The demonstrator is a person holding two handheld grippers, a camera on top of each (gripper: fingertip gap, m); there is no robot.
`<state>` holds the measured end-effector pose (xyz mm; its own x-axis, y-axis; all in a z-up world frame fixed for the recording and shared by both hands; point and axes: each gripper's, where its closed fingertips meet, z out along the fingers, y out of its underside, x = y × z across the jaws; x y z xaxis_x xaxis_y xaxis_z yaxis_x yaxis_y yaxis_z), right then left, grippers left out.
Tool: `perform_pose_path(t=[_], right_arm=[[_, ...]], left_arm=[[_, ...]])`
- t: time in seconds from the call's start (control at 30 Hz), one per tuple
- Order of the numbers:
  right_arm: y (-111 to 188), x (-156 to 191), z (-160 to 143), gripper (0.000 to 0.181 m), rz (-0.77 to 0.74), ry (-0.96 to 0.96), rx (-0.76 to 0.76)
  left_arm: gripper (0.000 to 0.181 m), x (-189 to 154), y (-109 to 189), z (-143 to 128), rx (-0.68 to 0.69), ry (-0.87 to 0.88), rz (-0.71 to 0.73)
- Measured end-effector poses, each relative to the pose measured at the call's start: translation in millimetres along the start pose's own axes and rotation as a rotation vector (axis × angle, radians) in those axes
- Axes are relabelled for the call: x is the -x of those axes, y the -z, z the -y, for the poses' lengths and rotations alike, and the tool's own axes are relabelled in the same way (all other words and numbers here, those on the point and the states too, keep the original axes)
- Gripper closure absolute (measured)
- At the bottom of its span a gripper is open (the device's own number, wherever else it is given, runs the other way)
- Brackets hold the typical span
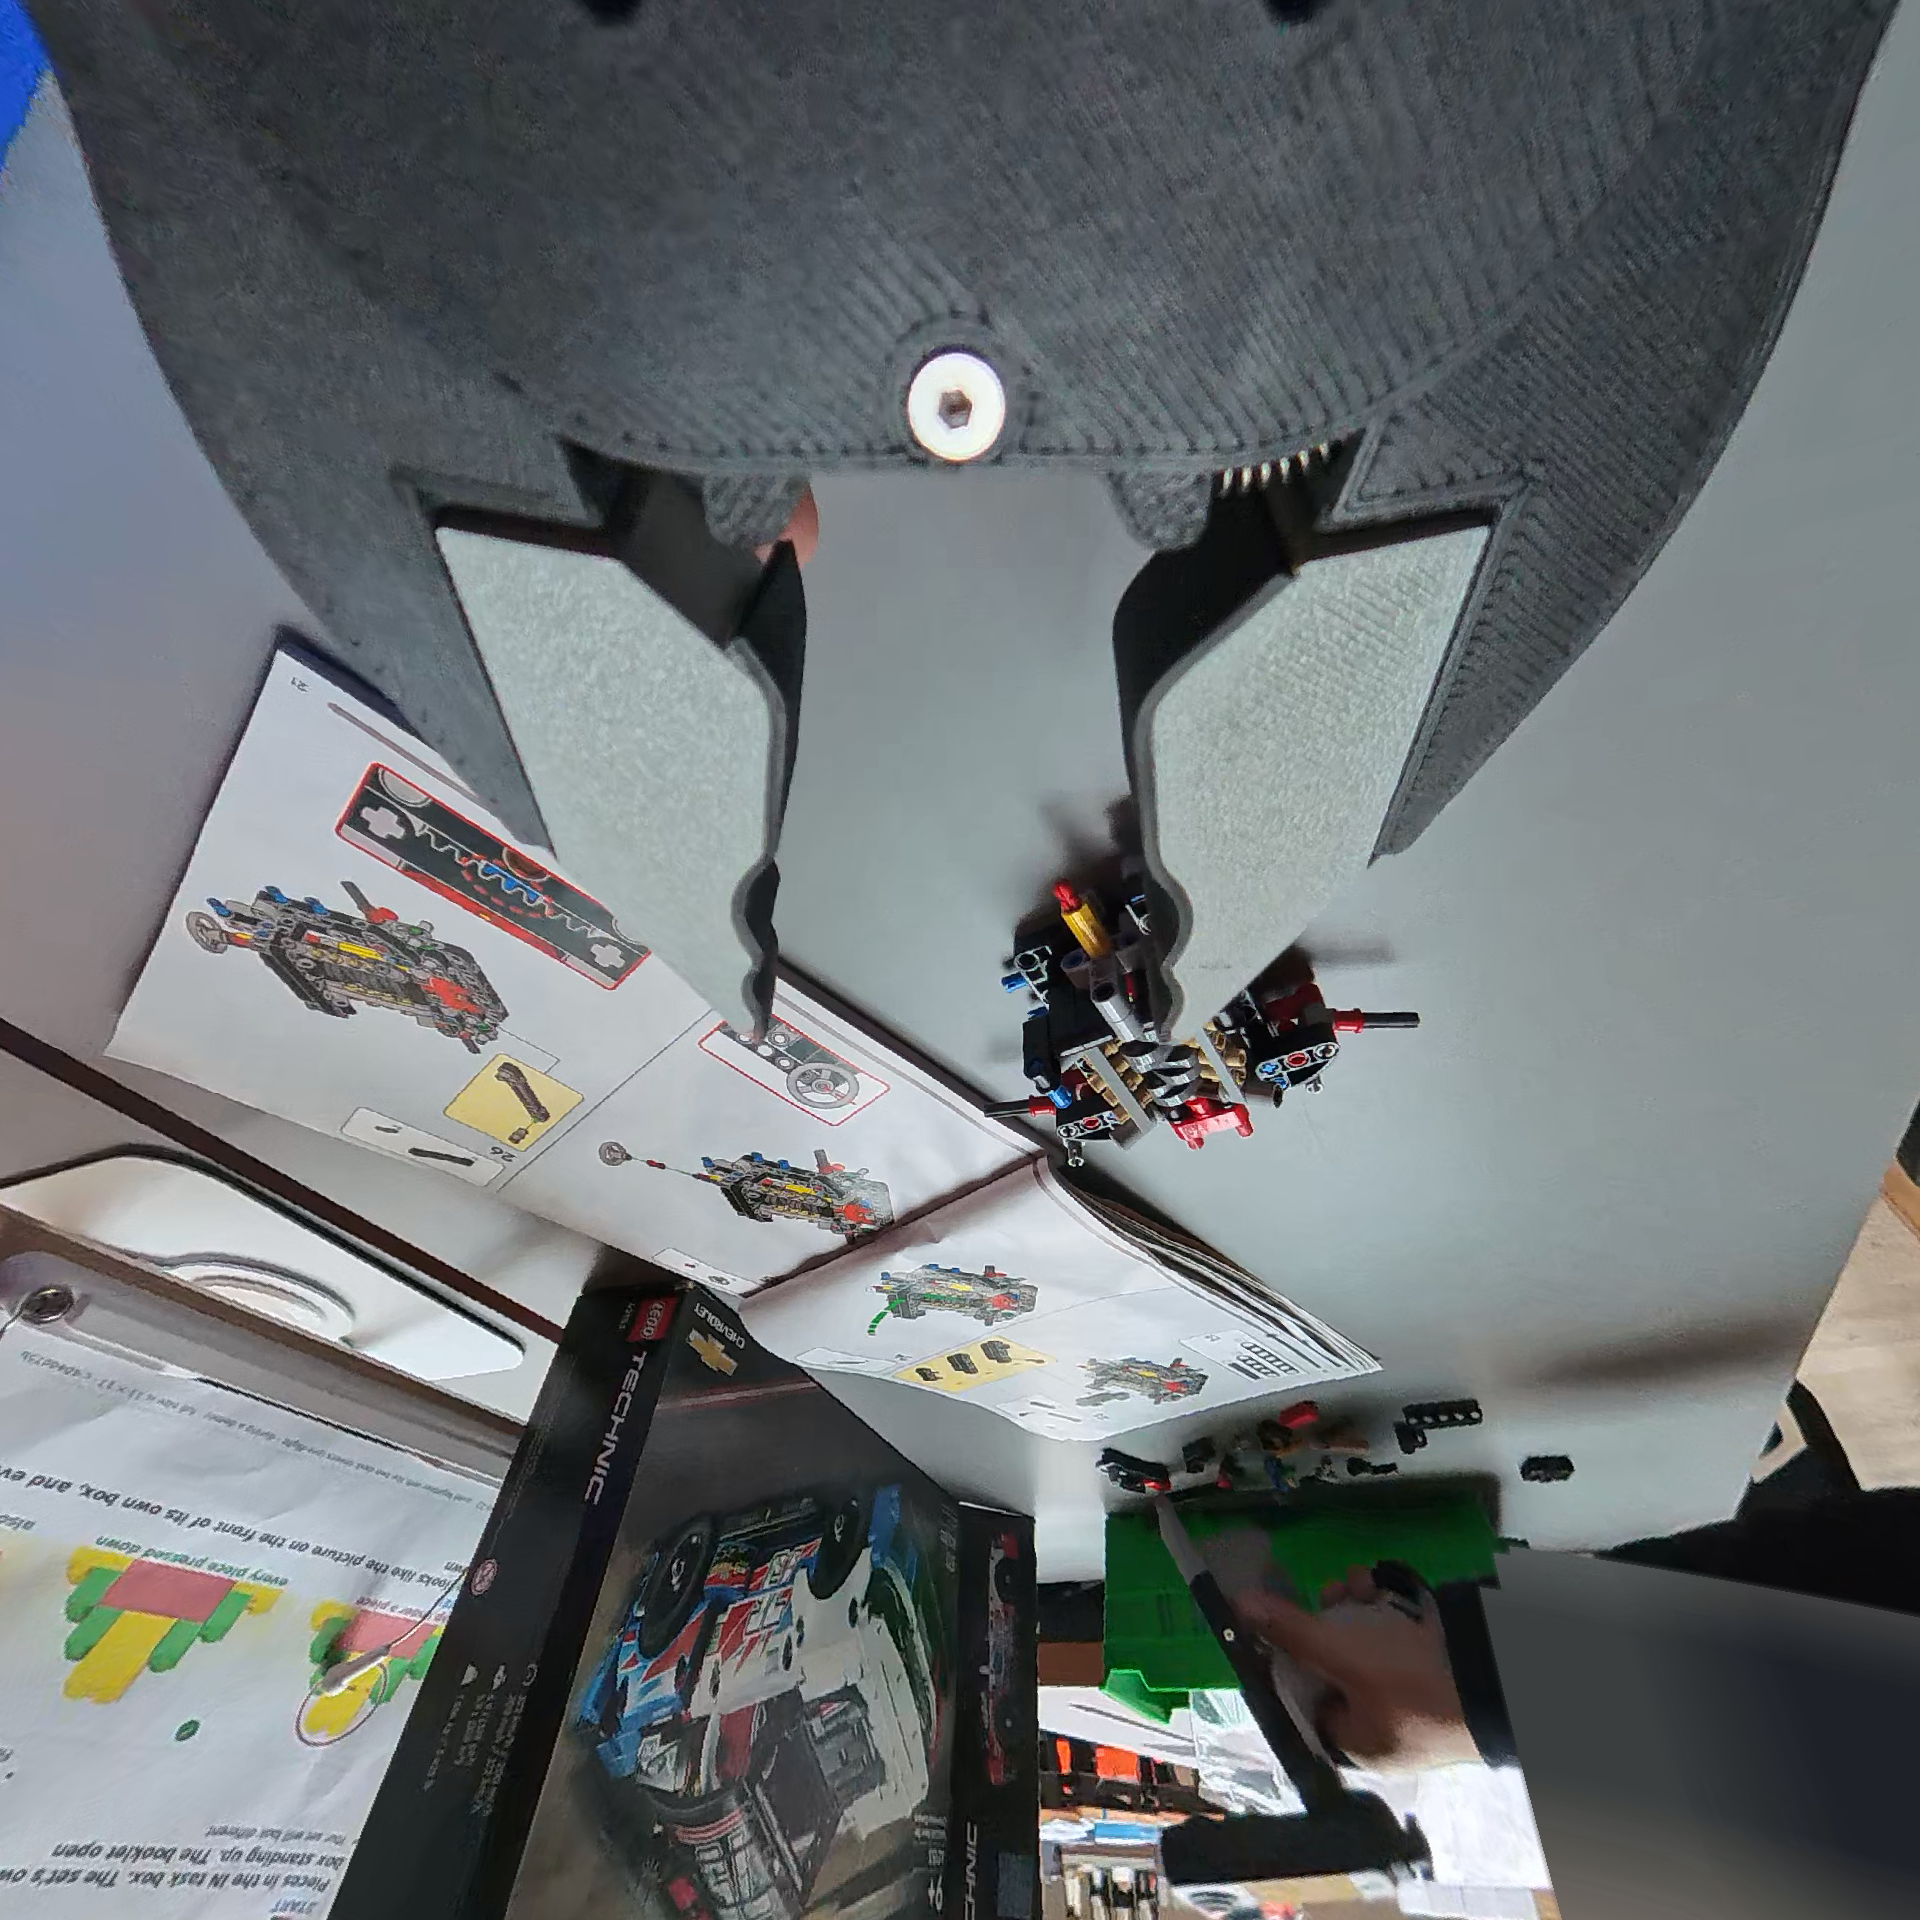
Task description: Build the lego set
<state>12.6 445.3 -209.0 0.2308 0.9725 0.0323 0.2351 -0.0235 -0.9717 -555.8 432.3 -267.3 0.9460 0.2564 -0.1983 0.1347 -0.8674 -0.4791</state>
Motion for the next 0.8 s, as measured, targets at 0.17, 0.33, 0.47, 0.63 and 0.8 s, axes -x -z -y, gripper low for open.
perform_pose_path(t=[0.17, 0.33, 0.47, 0.63, 0.8], right_arm=[[3.4, -1.5, 3.9, 0.113, 0.014, -0.035, -0.032], [5.2, -1.8, 5.6, 0.114, 0.022, -0.049, -0.047], [5.1, -1.2, 5.3, 0.115, 0.026, -0.050, -0.046], [4.3, -1.0, 4.3, 0.115, 0.027, -0.049, -0.040], [3.7, -0.4, 3.7, 0.117, 0.030, -0.046, -0.035]], left_arm=[[0.143, 4.7, -7.2, -8.2, 0.027, 0.049, -0.025], [0.175, 1.0, -7.5, -11.8, 0.010, 0.056, -0.095], [0.175, -0.7, -5.1, -10.2, -0.009, 0.054, -0.111], [0.175, -3.5, 19.1, 3.5, -0.085, 0.016, -0.117], [0.175, -45.7, 59.2, 8.2, -0.126, -0.024, -0.349]])
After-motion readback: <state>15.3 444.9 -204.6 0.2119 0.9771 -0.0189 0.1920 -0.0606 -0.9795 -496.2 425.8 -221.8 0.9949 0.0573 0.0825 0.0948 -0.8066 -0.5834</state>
